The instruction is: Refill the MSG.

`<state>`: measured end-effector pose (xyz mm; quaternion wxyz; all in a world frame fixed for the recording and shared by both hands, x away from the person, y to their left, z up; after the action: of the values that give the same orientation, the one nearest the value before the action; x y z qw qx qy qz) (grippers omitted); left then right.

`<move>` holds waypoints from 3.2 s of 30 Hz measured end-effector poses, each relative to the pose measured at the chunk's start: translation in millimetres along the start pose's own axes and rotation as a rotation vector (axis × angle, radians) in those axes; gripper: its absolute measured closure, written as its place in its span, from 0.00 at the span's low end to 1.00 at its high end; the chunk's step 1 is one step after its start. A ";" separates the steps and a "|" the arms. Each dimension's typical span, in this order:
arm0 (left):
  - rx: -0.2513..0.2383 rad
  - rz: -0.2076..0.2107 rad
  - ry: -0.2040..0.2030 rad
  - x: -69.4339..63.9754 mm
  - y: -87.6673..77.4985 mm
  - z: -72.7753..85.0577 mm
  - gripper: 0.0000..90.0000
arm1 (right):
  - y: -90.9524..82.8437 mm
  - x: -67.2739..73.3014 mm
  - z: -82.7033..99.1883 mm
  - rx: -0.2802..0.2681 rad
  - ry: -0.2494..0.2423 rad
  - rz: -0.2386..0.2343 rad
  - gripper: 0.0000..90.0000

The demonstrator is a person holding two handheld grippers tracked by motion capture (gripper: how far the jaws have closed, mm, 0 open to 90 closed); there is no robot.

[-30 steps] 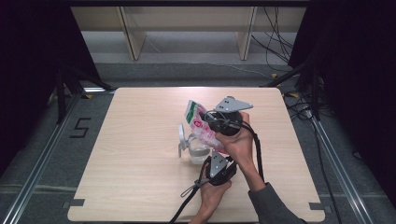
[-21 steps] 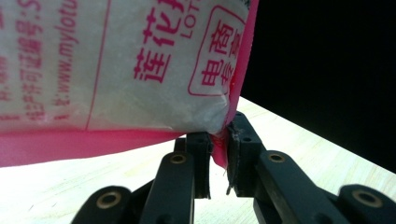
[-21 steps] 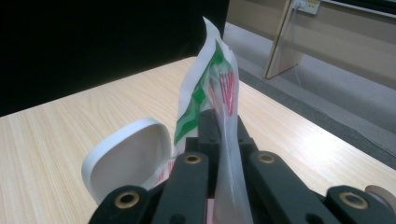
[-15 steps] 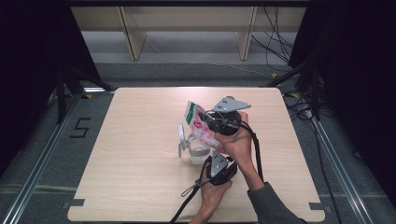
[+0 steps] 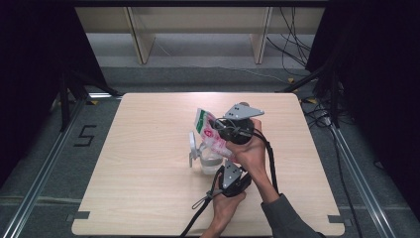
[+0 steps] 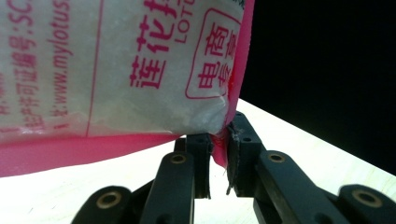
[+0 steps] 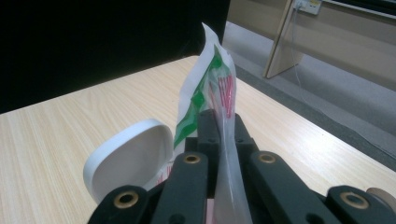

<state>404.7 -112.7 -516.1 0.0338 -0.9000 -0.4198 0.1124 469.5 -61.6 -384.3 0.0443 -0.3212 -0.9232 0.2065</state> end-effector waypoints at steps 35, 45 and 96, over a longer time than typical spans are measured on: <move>-0.003 0.008 -0.001 0.1 -0.1 -2.2 0.89 | 1.4 2.3 -2.1 0.003 -0.020 -0.002 0.98; -0.002 0.005 0.000 0.1 -0.3 -2.2 0.89 | 1.2 4.3 -1.9 0.001 0.004 -0.013 0.98; -0.063 0.022 -0.077 -5.0 3.3 -8.2 0.89 | 2.6 6.2 -3.5 0.002 -0.028 -0.010 0.98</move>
<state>405.9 -118.4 -507.7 -0.0118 -0.9002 -0.4141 0.1342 466.9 -54.7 -382.4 0.0327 -0.3138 -0.9250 0.2116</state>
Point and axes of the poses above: each handheld gripper's, and its own axes: y roughly forward along the jaws, z roughly out of its underside, x roughly to its left, the point moved 8 cm from there along y, roughly forward along the jaws, and after that the axes turned 4 degrees about -z, right-handed, at the moved point
